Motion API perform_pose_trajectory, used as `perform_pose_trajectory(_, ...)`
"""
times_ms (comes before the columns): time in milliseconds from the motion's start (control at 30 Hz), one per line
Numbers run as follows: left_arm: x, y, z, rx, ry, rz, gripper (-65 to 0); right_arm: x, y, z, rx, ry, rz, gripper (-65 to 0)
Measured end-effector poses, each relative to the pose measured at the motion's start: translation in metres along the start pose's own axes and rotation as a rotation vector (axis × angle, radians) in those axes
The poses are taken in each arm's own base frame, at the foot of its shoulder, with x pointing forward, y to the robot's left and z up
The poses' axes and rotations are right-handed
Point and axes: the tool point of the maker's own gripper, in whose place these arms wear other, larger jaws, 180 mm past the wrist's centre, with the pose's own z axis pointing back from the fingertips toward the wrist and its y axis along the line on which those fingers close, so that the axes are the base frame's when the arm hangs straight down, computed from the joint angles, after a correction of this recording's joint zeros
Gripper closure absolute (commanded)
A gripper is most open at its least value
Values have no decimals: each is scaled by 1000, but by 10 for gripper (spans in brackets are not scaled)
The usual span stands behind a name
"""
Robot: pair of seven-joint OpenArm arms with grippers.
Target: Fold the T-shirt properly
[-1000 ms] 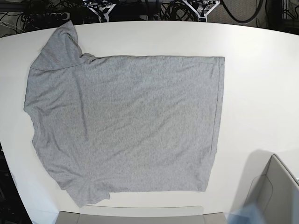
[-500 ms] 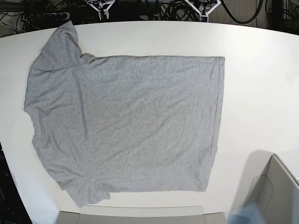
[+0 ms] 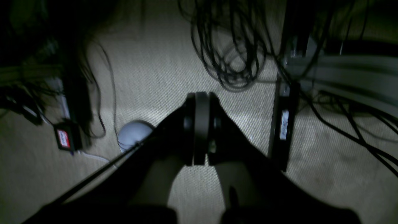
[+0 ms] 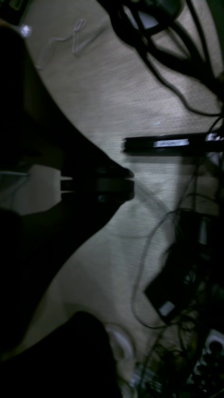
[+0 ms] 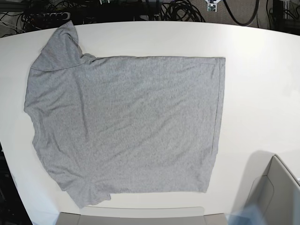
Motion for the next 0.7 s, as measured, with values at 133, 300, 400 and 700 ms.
perform_pose_trajectory(133,9,4,26,-3,-71,-6,-1,6,7,26,13,-88,16,-1)
perform_pose_trajectory(300,28,9,70,-9,-129,-9,-1,21,18,73,34,-248,27,-1)
perform_pose_trajectory(400,43,12,91,-9,-166,-8,0,22,22,99,40,-310,35,-1)
perform_pose_trajectory(700,131,84,139,165,-358,29,0,95,10,182,-3,-588,1,-1)
